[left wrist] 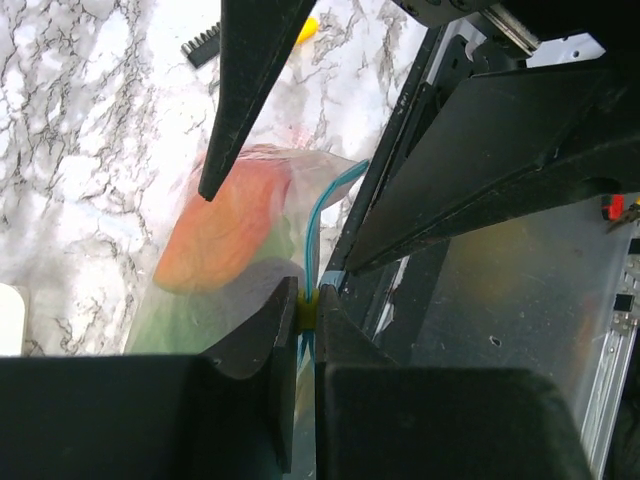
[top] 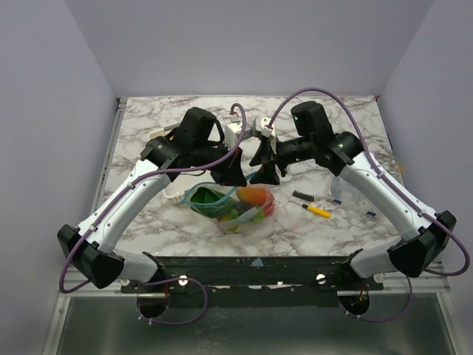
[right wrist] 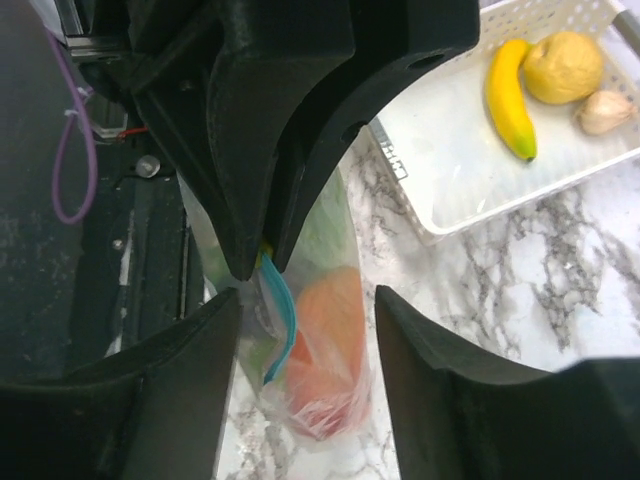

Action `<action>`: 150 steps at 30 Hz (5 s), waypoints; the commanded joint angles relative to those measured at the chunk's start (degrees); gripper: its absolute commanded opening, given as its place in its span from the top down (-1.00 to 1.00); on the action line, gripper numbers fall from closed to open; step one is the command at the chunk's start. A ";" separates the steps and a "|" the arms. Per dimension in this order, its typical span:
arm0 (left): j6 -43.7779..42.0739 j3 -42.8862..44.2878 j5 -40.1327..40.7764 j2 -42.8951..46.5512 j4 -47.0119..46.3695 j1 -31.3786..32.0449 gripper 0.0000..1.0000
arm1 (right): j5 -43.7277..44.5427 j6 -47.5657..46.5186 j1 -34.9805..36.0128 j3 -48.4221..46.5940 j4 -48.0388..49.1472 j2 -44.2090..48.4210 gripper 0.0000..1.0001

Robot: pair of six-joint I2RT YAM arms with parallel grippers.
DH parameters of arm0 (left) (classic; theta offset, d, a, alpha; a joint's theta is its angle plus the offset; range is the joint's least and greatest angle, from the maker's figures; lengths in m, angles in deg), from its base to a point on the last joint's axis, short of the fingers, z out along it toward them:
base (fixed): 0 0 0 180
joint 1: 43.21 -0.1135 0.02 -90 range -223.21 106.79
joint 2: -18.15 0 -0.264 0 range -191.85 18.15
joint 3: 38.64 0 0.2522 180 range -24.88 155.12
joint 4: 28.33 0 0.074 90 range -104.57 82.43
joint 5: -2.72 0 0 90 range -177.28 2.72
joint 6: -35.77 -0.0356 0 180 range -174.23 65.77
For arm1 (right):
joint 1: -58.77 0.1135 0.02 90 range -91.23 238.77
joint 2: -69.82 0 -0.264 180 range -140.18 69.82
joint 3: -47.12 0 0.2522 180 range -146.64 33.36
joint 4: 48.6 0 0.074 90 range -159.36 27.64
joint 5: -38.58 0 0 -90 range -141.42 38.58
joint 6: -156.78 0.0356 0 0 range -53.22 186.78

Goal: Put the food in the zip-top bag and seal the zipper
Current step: Zip the zipper food storage bag at the center of the board.

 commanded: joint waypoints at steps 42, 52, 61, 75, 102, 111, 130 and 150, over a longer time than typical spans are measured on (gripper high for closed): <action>-0.06 2.33 -3.25 -0.72 -1.80 0.13 1.00 | 3.30 -9.25 3.56 3.12 0.29 2.46 0.32; -0.36 3.32 -3.09 -1.19 -1.10 0.13 1.00 | 8.61 -12.40 4.74 1.59 -2.74 1.81 0.59; -0.29 3.50 -2.31 -1.56 -0.37 0.11 1.00 | 18.95 0.87 5.46 6.69 10.86 3.71 1.00; 1.00 0.93 3.38 0.13 1.36 -0.77 0.99 | 56.91 24.81 4.31 23.33 35.79 12.28 1.00; 2.09 -4.09 6.90 4.71 3.28 -1.95 0.93 | 72.95 32.21 -7.57 26.50 33.43 8.57 1.00; 1.83 -4.82 7.81 5.84 4.41 -2.04 0.92 | 76.27 31.96 -10.71 25.80 32.25 7.76 1.00; 8.51 -0.49 26.78 12.70 -1.71 -4.03 -0.20 | 73.08 34.06 -11.76 18.67 30.37 2.17 1.00; 25.34 -21.10 0.75 -2.84 -28.56 7.10 -0.11 | 54.44 54.34 -11.74 13.85 -2.06 6.74 -0.64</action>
